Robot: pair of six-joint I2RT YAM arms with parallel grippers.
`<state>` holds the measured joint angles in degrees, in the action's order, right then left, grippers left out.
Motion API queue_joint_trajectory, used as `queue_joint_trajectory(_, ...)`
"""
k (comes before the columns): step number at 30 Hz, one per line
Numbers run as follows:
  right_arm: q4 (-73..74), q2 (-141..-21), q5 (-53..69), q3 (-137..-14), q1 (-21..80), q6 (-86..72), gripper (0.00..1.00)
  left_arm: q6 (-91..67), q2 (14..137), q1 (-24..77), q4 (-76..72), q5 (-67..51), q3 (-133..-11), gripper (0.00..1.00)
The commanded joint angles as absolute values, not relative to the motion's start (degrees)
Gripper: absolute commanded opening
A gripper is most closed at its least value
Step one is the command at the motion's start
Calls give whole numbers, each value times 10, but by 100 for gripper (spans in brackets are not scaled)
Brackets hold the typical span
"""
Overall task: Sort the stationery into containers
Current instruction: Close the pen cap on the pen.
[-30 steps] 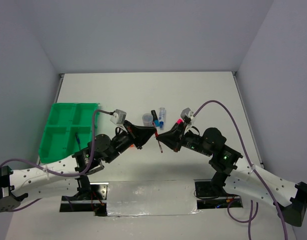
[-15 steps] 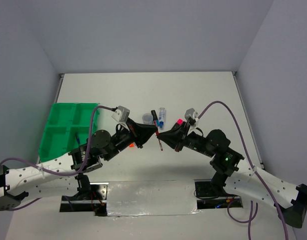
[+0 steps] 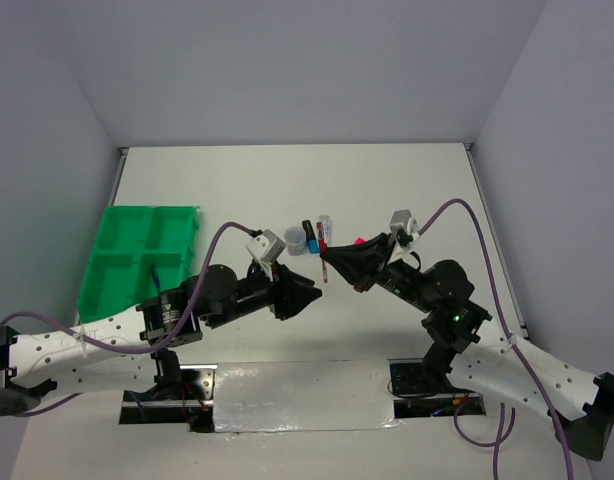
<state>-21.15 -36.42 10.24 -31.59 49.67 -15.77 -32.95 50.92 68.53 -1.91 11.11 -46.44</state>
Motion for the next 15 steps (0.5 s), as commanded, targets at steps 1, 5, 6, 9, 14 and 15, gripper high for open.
queue_joint_trajectory(1,-261,-359,86,-340,495,-144,0,-313,507,686,-14,78,-473,45)
queue_joint_trajectory(5,-258,-359,84,-341,495,-141,0,-309,501,686,-5,90,-474,47)
queue_joint_trajectory(6,-258,-361,83,-340,494,-140,0,-309,495,686,-2,99,-476,49)
queue_joint_trajectory(9,-258,-367,93,-338,495,-142,0,-313,475,686,15,140,-493,56)
queue_joint_trajectory(14,-268,-381,105,-323,496,-157,0,-317,433,687,11,272,-516,71)
queue_joint_trajectory(15,-266,-386,105,-322,497,-163,0,-305,430,686,4,275,-517,75)
